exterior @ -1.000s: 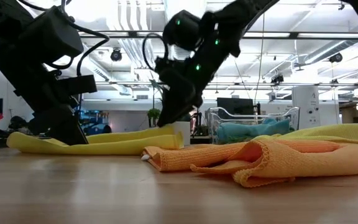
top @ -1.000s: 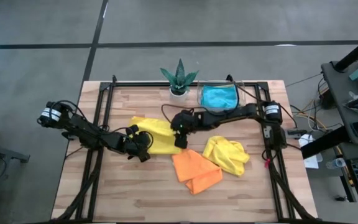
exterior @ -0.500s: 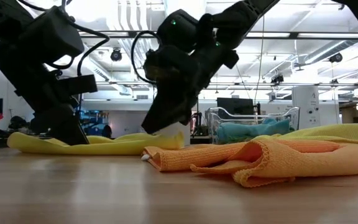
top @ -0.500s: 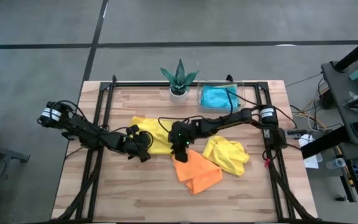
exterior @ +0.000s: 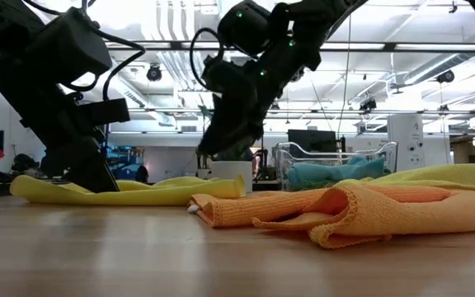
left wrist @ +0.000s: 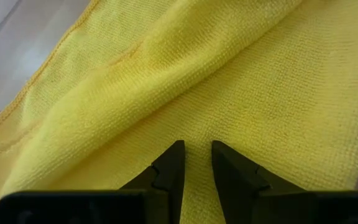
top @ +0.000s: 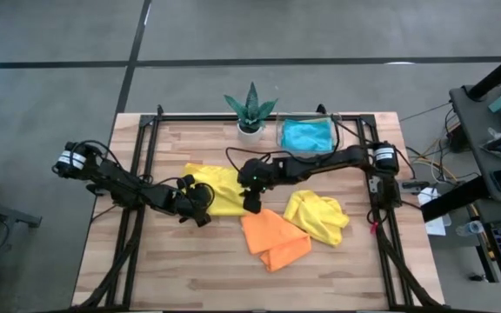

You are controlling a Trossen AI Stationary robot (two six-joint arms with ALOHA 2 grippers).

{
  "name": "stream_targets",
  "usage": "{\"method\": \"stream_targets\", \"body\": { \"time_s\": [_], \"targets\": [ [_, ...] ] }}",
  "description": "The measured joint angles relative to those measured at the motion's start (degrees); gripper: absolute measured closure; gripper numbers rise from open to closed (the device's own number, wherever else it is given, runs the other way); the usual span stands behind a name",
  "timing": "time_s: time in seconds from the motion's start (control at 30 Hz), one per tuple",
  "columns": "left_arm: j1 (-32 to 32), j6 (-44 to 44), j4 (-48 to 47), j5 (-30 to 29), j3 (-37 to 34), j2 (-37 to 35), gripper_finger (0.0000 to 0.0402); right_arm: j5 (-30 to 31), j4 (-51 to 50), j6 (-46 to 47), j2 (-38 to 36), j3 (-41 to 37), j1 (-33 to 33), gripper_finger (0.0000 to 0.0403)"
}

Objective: Fold microfiber towels
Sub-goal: Fold the left yellow microfiber towel

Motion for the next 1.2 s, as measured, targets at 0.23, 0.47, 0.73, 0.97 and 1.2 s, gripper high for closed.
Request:
{"method": "stream_targets", "body": {
  "time_s": [0.23,0.47,0.73,0.97,1.2],
  "targets": [
    [0.0,0.0,0.23,-0.04,-0.02,0.0,0.0334,-0.6,6.45,1.79,1.96,-2.85,-0.03,0.0205],
    [-0.04,0.04,0.91,-0.06,-0.28,-0.02,0.0334,-0.19,8.53,2.84,5.62,-3.07,0.08,0.0204],
    [-0.04,0.04,1.68,-0.13,-0.7,-0.04,0.0334,-0.08,10.19,1.48,5.63,-3.01,0.47,0.0268],
    [-0.03,0.04,1.76,-0.17,-0.79,-0.04,0.0334,-0.19,10.99,-1.06,5.34,-2.9,0.74,0.0363],
    [-0.02,0.04,1.76,-0.22,-0.85,-0.04,0.0334,-0.17,9.79,-3.84,4.86,-1.55,0.74,0.0393]
  ]
}}
